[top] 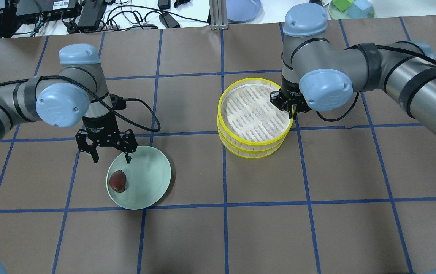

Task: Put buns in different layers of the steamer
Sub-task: 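Lower the left gripper onto the brown bun on the plate and grasp it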

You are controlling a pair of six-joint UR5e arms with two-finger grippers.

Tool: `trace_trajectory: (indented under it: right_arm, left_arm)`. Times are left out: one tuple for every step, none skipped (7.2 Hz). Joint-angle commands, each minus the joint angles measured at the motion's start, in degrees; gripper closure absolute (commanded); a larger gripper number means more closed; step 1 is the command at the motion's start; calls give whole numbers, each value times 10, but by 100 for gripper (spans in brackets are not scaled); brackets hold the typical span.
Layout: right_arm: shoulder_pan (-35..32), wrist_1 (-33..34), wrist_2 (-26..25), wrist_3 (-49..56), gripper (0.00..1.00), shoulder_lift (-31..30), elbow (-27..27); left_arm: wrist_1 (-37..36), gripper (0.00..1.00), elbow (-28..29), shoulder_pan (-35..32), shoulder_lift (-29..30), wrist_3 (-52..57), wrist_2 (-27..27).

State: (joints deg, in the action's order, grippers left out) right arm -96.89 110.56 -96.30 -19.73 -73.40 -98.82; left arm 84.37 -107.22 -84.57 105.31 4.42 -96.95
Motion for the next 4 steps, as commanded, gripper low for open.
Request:
trace_trajectory:
  right_arm:
    - [-1,-3,-4,-2,72,1,-1]
    - [-1,-6,-8,4,27,2,-1]
    - [-1,-10,-46,34,0,3,-1]
    - [-1,-10,-49,40,0,3,-1]
  left_arm:
    - [-2,0,-16,-3,19,5,-2]
    - [-2,3,-16,-4,26,4,1]
    - [-2,6,-17,-4,38,3,2]
    - [-6,6,-17,-3,46,2,3]
